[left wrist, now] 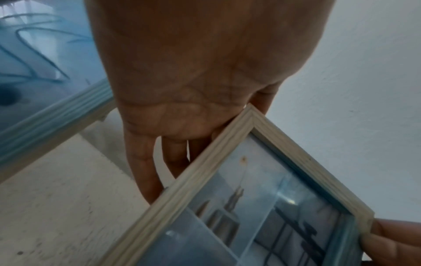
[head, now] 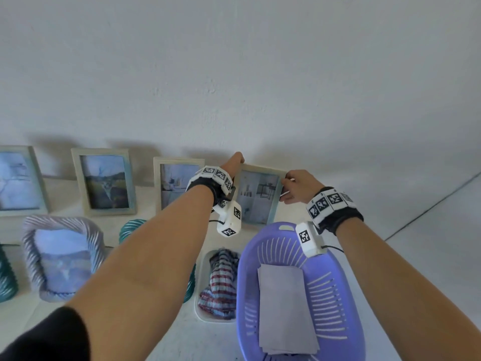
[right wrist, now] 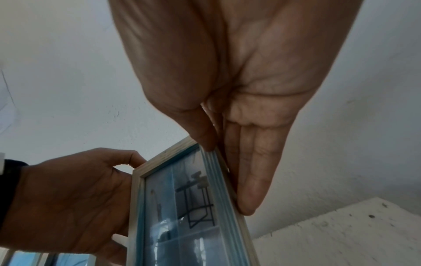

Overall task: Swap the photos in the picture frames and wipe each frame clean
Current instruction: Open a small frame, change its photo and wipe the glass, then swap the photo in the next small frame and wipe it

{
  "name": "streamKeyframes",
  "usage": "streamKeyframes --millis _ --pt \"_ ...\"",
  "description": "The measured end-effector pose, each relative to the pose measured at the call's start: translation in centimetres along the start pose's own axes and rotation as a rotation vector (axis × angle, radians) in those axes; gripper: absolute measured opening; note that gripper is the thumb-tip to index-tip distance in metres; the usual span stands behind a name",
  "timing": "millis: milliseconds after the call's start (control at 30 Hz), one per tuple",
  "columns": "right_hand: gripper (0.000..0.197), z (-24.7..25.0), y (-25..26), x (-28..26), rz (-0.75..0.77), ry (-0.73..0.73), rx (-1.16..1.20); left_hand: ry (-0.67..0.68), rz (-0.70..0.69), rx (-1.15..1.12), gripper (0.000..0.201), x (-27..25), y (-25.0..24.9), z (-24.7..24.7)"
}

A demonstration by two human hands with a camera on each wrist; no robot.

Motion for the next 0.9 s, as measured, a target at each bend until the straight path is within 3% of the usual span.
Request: streamKeyframes --millis 233,433,533,633,767,833,900 --pt "0.021 -0.1 -0.6 1.3 -0.017 0.049 -0.012 -0.022 0.041 0.072 0.073 3.4 1.7 0.1" --pt "0.017 -0.1 -1.4 1.2 -0.048 0.042 0.020 0.025 0.019 0.145 0.053 2.0 0.6 0.4" --pt "0.012 0.2 -1.6 1.0 -0.042 0.033 0.015 0.009 -0.107 0.298 0.032 0.1 -1.7 0.8" --pt "0.033 1.4 -0.6 0.6 0.110 -0.164 -0.221 -0.012 -0.247 0.444 0.035 -1.4 -4.8 2.4" --pt "0.031 0.7 4.9 -1.4 0.437 -0.473 -0.337 -0.018 -0.338 0.645 0.034 -3.6 -8.4 6.9" --pt "0.028 -1.4 7.9 -1.8 0.551 -0.435 -0.363 -0.086 -0.332 0.771 0.032 -4.4 -9.0 9.5" --pt "0.028 -4.2 10.4 -1.9 0.605 -0.306 -0.399 -0.163 -0.315 0.977 0.031 -3.9 -8.0 12.5"
Point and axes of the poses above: each hand's wrist, its own x-axis towards the middle knuckle, its own z-axis out of the back of the hand, y = z × x, the point moved 1 cm from there along x, towards the middle knuckle, and after that the axes turned 1 degree about -y, right-handed, at the moved point
